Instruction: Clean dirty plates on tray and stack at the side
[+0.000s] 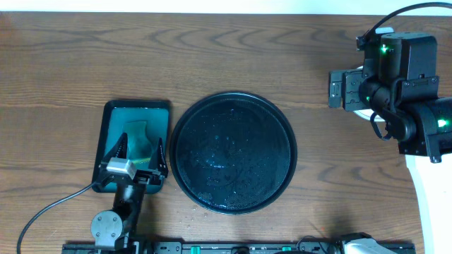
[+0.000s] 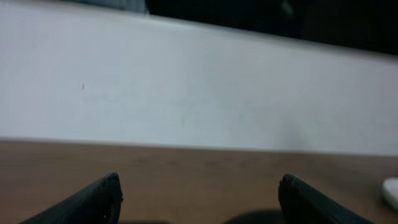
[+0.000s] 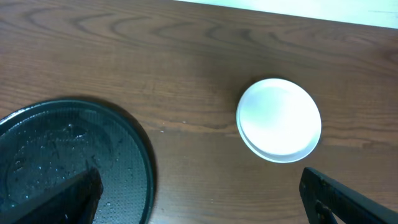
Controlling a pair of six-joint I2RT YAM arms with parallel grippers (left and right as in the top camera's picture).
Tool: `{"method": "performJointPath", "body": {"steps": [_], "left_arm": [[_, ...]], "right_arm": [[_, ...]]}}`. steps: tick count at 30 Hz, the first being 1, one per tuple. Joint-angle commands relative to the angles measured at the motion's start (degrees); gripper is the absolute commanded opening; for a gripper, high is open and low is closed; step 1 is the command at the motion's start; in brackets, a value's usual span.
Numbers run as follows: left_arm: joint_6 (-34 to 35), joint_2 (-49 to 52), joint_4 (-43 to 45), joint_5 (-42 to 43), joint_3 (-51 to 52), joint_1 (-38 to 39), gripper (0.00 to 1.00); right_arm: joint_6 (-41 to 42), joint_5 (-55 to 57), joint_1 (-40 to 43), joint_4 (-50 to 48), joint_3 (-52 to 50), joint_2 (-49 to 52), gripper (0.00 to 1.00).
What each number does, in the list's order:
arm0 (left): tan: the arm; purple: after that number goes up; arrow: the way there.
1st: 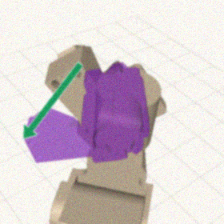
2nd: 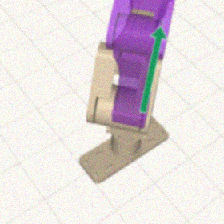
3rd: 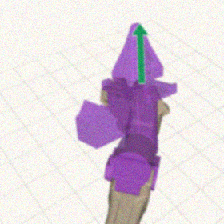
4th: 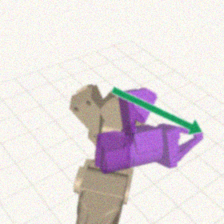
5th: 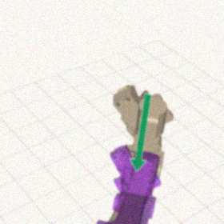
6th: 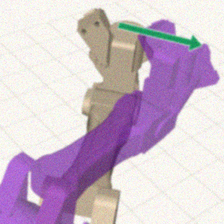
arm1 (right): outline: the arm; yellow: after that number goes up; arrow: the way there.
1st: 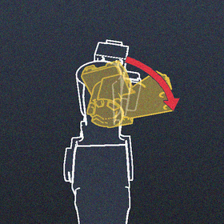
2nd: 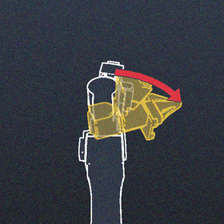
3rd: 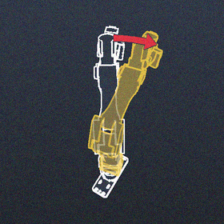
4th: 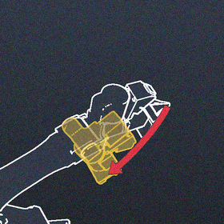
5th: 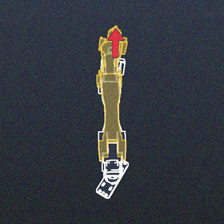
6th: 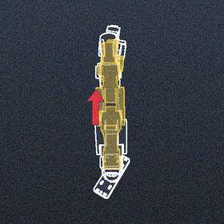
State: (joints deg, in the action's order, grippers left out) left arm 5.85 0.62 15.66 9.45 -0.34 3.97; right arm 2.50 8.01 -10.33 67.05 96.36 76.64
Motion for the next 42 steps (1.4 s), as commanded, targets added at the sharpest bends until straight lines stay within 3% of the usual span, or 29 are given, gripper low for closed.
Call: {"method": "performJointPath", "body": {"steps": [1,10,42], "left_arm": [[0.3,-0.5,0.2,-1.4,0.1,-0.7,0.81],[0.5,-0.5,-18.8,-1.4,0.1,-3.3,0.81],[0.5,-0.3,-19.1,-1.4,0.1,-3.3,0.81]], "right_arm": [[-0.5,0.7,-0.6,0.1,0.3,-0.1,0.99],[-0.5,0.7,-0.6,0.1,0.3,-0.1,0.99],[-0.5,0.7,-0.6,0.1,0.3,-0.1,0.99]]}}
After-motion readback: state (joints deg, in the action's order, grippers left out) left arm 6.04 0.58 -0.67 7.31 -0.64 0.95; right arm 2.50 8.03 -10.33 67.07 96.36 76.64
